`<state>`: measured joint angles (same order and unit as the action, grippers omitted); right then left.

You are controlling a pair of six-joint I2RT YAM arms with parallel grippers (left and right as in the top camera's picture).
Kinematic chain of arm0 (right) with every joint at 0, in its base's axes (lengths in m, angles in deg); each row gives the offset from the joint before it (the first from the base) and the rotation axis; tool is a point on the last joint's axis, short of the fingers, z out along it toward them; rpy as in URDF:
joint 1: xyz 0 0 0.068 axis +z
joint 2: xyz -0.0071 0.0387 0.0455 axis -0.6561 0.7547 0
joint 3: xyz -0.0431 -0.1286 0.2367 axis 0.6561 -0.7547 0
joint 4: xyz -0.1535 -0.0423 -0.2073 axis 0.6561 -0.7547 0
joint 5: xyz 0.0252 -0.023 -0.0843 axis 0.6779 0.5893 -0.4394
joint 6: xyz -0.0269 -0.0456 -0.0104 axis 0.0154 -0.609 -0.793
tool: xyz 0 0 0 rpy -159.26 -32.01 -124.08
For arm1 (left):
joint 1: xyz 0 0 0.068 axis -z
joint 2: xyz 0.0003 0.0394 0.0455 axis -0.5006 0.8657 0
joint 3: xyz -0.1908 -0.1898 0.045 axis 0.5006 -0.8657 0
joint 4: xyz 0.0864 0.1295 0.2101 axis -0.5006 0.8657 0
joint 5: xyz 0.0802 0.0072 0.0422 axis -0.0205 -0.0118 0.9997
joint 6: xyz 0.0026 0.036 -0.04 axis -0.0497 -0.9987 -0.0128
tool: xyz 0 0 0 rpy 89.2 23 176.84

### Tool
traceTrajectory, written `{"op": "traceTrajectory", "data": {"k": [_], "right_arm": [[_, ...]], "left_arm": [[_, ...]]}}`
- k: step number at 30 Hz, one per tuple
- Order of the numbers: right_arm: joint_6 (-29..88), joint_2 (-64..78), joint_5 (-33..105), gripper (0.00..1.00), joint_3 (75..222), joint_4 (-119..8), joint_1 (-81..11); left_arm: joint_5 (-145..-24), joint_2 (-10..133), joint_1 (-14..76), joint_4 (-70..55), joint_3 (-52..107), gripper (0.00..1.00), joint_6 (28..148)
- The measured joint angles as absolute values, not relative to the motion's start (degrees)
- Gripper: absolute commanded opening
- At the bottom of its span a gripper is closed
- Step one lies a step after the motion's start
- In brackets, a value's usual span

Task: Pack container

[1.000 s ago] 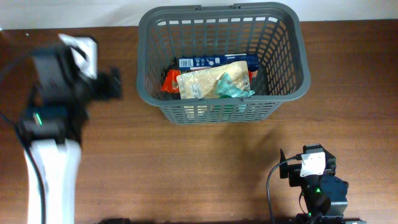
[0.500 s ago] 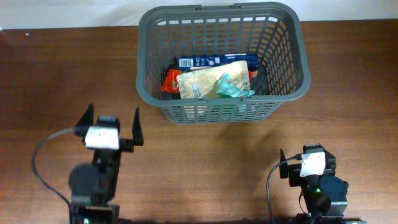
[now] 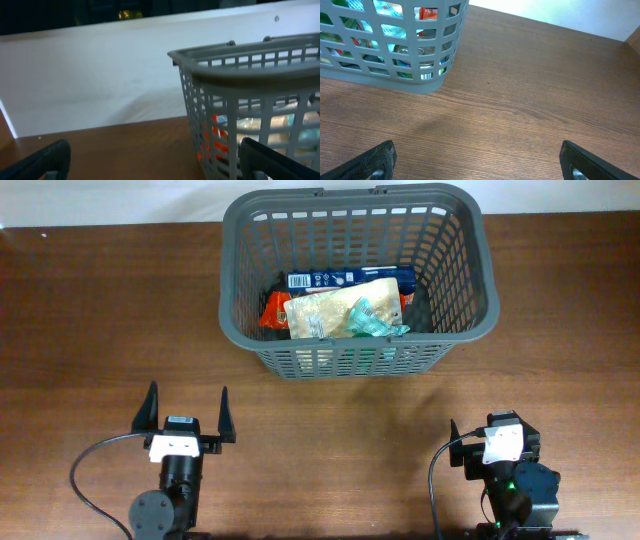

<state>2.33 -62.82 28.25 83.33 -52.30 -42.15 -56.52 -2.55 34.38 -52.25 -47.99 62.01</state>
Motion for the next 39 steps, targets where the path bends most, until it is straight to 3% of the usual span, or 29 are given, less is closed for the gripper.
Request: {"op": "traceTrajectory", "data": {"k": [19, 27, 39], "right_arm": [[2.3, -62.8, 28.2, 0.99, 83.3, -52.3, -42.1], [2.3, -62.8, 28.2, 0.99, 83.3, -52.3, -42.1], [2.3, -62.8, 28.2, 0.99, 83.3, -52.3, -42.1]], "left_arm": [[-56.3, -9.0, 29.3, -47.6, -51.7, 0.99, 62.0], [-56.2, -8.9, 29.2, -37.0, -51.8, 0.99, 62.0], [-56.2, -8.9, 29.2, -36.9, -51.8, 0.99, 62.0]]}}
